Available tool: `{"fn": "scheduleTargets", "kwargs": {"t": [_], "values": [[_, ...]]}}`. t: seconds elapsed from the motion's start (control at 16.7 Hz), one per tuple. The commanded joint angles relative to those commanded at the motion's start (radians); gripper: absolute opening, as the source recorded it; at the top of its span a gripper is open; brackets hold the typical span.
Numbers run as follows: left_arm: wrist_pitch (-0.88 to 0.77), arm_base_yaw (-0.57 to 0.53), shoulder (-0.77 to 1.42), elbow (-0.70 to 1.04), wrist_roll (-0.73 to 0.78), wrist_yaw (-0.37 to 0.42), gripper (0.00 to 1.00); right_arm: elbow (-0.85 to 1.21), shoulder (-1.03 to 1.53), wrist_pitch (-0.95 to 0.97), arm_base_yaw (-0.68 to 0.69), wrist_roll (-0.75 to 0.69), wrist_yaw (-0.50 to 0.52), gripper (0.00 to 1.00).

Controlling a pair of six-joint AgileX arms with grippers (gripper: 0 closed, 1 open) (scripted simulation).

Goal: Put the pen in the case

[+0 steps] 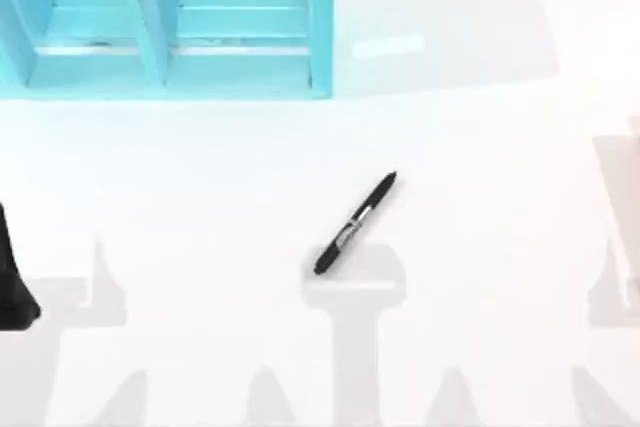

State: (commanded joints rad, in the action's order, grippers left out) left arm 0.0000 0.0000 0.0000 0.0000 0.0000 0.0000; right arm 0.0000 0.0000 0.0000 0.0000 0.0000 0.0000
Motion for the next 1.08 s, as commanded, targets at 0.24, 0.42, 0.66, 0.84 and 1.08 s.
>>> {"fn": "scheduleTargets", "kwargs": {"t": [0.24, 0.42, 0.66, 0.84, 1.08], "values": [[0.000, 0.000, 0.000, 0.000, 0.000, 0.000, 1.00, 0.028, 0.028, -0.015, 0.000, 0.020, -0.003, 1.00], [0.000, 0.000, 0.000, 0.000, 0.000, 0.000, 1.00, 0.146, 0.149, -0.078, 0.000, 0.100, -0.013, 1.00], [0.000, 0.000, 0.000, 0.000, 0.000, 0.000, 1.00, 0.414, 0.459, -0.224, 0.009, 0.277, -0.028, 1.00], [0.000, 0.000, 0.000, 0.000, 0.000, 0.000, 1.00, 0.664, 0.783, -0.366, 0.034, 0.437, -0.036, 1.00], [0.000, 0.000, 0.000, 0.000, 0.000, 0.000, 1.00, 1.013, 1.248, -0.580, 0.102, 0.655, -0.040, 1.00]]}}
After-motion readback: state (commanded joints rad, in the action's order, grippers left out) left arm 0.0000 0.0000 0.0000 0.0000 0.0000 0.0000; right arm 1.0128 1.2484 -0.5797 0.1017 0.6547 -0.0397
